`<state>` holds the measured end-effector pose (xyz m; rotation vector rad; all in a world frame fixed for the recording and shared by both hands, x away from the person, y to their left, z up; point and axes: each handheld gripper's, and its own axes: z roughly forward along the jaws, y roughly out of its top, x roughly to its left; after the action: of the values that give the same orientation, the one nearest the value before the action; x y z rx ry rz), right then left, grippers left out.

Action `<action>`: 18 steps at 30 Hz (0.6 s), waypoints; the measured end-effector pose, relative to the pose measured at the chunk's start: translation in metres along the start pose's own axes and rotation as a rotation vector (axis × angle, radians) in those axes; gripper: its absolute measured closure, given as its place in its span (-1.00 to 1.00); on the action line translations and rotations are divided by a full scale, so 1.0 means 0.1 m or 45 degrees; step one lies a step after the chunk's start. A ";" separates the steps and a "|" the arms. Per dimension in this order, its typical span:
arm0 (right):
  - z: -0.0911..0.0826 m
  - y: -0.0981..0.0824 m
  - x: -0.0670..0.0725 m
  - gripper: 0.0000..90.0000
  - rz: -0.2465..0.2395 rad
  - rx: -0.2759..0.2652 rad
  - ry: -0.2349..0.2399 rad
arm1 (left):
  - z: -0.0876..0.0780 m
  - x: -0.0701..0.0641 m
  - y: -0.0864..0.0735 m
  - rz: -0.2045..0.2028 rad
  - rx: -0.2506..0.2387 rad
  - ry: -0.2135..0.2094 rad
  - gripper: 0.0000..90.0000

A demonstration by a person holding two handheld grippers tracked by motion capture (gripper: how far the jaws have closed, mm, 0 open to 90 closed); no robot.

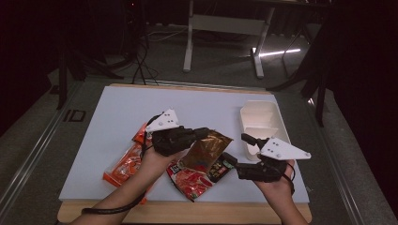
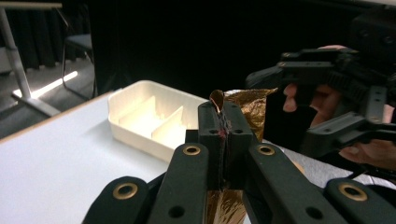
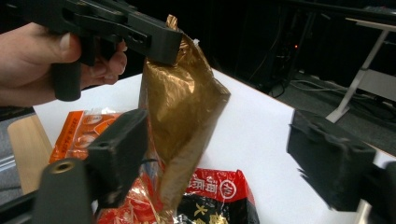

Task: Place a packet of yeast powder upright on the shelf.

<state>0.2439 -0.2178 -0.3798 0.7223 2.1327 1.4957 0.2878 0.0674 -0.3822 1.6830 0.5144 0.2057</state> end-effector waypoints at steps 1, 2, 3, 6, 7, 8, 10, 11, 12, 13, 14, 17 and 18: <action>0.01 0.01 -0.01 -0.52 -0.001 -0.002 -0.007 | 0.01 -0.01 0.00 -0.003 -0.017 0.001 0.98; 0.02 0.01 -0.03 -0.49 0.003 0.003 -0.001 | 0.02 -0.02 -0.01 0.001 -0.031 0.010 0.98; 0.04 0.02 -0.04 -0.48 0.009 0.009 0.002 | 0.03 -0.03 -0.01 -0.006 -0.047 0.021 0.98; 0.05 0.03 -0.06 -0.41 0.015 0.012 0.013 | 0.04 -0.03 -0.02 -0.013 -0.061 0.021 0.98; 0.05 0.03 -0.06 -0.36 0.015 0.012 0.013 | 0.05 -0.05 -0.03 -0.019 -0.094 0.024 0.98; 0.09 0.04 -0.10 -0.30 0.033 0.015 0.024 | 0.05 -0.05 -0.04 -0.021 -0.108 0.021 0.98; 0.11 0.05 -0.12 -0.21 0.049 0.019 0.033 | 0.06 -0.06 -0.05 -0.023 -0.119 0.030 0.98; 0.11 0.05 -0.12 -0.21 0.049 0.019 0.033 | 0.06 -0.06 -0.05 -0.023 -0.119 0.030 0.98; 0.11 0.05 -0.13 -0.18 0.055 0.020 0.046 | 0.06 -0.06 -0.07 -0.034 -0.134 0.036 0.98; 0.12 0.06 -0.14 0.00 0.054 0.016 0.053 | 0.07 -0.06 -0.07 -0.034 -0.138 0.041 0.98; 0.12 0.07 -0.15 0.03 0.052 0.019 0.064 | 0.07 -0.06 -0.08 -0.038 -0.145 0.037 0.98; 0.12 0.09 -0.15 0.19 0.038 0.031 0.057 | 0.08 -0.07 -0.09 -0.044 -0.154 0.032 0.98; 0.13 0.09 -0.16 0.21 0.032 0.037 0.063 | 0.09 -0.08 -0.10 -0.044 -0.148 0.025 0.98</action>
<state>0.2657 -0.2158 -0.3742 0.7322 2.1941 1.5135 0.2825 0.0564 -0.3925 1.5593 0.5355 0.2233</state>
